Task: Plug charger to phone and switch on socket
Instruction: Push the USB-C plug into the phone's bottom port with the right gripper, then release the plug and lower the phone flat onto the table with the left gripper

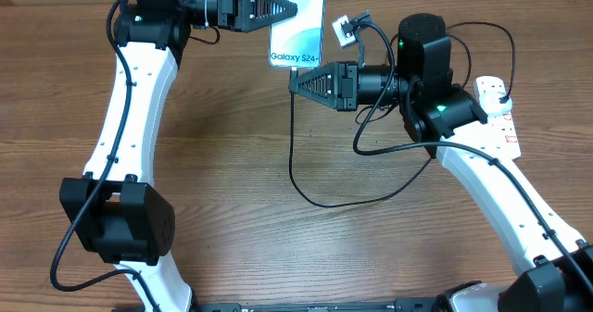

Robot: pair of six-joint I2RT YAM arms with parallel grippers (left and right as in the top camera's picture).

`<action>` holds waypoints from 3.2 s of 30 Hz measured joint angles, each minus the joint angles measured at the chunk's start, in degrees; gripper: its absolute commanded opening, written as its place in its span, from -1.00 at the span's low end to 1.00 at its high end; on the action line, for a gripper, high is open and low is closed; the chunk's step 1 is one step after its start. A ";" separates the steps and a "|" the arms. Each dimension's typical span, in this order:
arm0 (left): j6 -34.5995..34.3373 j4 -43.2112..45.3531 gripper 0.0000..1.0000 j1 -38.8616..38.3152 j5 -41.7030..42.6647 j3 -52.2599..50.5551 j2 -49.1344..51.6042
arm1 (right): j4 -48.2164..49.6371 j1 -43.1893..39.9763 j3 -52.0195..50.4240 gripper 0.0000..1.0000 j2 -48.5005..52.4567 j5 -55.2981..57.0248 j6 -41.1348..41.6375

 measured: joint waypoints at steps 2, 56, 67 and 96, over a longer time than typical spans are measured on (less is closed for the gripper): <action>-0.17 0.02 -0.91 0.00 0.00 0.00 0.00 | 0.92 0.00 -0.09 -0.93 0.02 0.00 0.68; 22.73 -40.59 -0.92 -1.51 -36.89 0.52 18.14 | -41.38 0.00 -0.13 1.00 0.13 30.42 -9.79; 23.28 -39.87 -0.91 -1.51 -37.77 0.52 23.06 | -41.40 0.00 -0.13 1.00 0.13 30.62 -10.05; 22.80 -36.87 -0.70 -6.43 -51.06 -3.45 23.15 | -41.66 0.00 -0.13 1.00 0.13 32.74 -10.86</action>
